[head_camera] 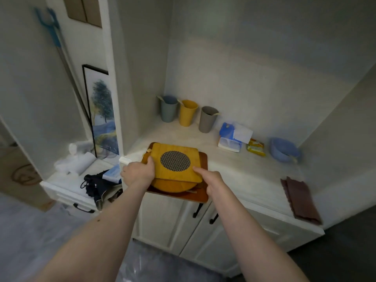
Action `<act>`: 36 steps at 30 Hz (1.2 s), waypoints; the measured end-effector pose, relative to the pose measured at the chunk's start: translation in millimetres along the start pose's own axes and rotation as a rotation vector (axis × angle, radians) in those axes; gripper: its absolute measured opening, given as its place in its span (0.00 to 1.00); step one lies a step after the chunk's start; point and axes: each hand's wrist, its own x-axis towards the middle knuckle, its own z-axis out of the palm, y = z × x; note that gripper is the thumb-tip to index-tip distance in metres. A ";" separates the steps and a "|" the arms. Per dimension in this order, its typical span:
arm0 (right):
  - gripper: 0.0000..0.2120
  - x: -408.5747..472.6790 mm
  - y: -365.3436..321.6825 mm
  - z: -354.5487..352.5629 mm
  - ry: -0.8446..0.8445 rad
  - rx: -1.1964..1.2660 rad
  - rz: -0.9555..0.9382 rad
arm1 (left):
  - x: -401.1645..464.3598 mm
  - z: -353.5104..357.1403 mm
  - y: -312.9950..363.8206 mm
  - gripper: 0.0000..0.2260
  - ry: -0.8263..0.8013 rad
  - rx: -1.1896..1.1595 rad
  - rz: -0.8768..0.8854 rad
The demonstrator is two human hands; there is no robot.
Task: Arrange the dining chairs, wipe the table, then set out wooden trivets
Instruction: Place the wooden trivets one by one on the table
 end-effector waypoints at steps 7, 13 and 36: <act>0.40 -19.6 20.9 -9.7 -0.089 -0.099 -0.046 | -55.9 -10.1 -35.3 0.36 0.051 -0.183 -0.169; 0.33 -53.4 39.7 -1.2 -0.190 -0.128 -0.120 | -97.1 -27.4 -82.7 0.30 0.156 -0.308 -0.249; 0.26 -271.9 148.9 279.2 -0.940 -0.465 -0.335 | -188.7 -276.5 -388.3 0.38 0.430 -1.111 -0.542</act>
